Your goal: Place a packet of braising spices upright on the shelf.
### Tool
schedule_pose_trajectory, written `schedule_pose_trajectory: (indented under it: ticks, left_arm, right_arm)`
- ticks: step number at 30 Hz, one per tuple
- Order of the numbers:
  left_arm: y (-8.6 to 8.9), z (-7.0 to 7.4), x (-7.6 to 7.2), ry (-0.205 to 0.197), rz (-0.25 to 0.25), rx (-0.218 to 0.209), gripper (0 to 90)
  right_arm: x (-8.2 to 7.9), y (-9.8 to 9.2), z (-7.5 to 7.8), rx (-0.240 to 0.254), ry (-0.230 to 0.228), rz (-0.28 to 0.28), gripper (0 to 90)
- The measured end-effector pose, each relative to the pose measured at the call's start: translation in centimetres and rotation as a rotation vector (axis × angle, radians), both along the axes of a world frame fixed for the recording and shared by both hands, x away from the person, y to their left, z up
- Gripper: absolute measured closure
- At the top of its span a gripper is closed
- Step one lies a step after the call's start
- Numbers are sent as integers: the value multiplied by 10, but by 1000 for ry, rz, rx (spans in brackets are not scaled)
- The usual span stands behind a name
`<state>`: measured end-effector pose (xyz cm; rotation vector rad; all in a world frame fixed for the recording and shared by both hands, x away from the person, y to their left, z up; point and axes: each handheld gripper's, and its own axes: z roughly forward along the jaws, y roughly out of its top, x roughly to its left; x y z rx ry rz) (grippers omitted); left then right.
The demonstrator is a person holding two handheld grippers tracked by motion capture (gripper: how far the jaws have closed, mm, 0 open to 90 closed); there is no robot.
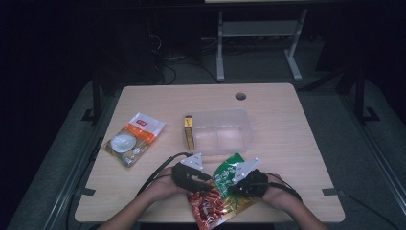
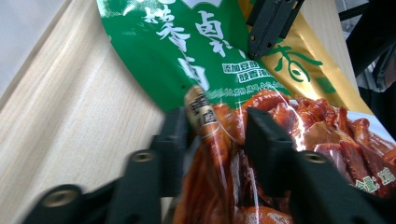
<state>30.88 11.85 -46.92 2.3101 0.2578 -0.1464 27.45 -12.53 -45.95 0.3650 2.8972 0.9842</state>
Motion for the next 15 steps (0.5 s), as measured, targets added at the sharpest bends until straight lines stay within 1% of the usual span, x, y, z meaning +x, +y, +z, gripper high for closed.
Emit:
schedule_pose_trajectory:
  ticks: [1, 2, 6, 8, 10, 11, 12, 13, 14, 15]
  left_arm:
    - [-1, 0, 0, -9, -6, 5, 699]
    - [-1, 0, 0, -9, -6, 5, 722]
    - [-1, 2, 0, 3, 1, 9, 794]
    - [-1, 4, -1, -17, 1, 18, 845]
    - [-1, 7, -3, -19, 6, 13, 879]
    - [-1, 7, -3, -22, 8, 15, 886]
    - [-1, 7, -3, -22, 8, 15, 888]
    - [0, 8, -4, -27, 10, 12, 889]
    - [1, 9, -5, -18, 18, 6, 890]
    - [2, 11, -6, -24, 17, -1, 891]
  right_arm:
    - [0, 0, 0, 2, -5, 4, 900]
    - [0, 0, 0, 2, -5, 4, 900]
    - [0, 1, 0, -1, -7, 2, 900]
    - [0, 1, 0, -3, -3, -1, 900]
    - [0, 0, 1, -2, -7, 2, 886]
    - [-1, -2, 3, 7, -9, -6, 859]
    - [-1, -4, 4, 15, 1, -13, 849]
    - [-1, -8, 7, 31, 1, -22, 837]
    - [-1, -10, 9, 44, -1, -33, 820]
    - [-1, -13, 13, 59, 4, -48, 805]
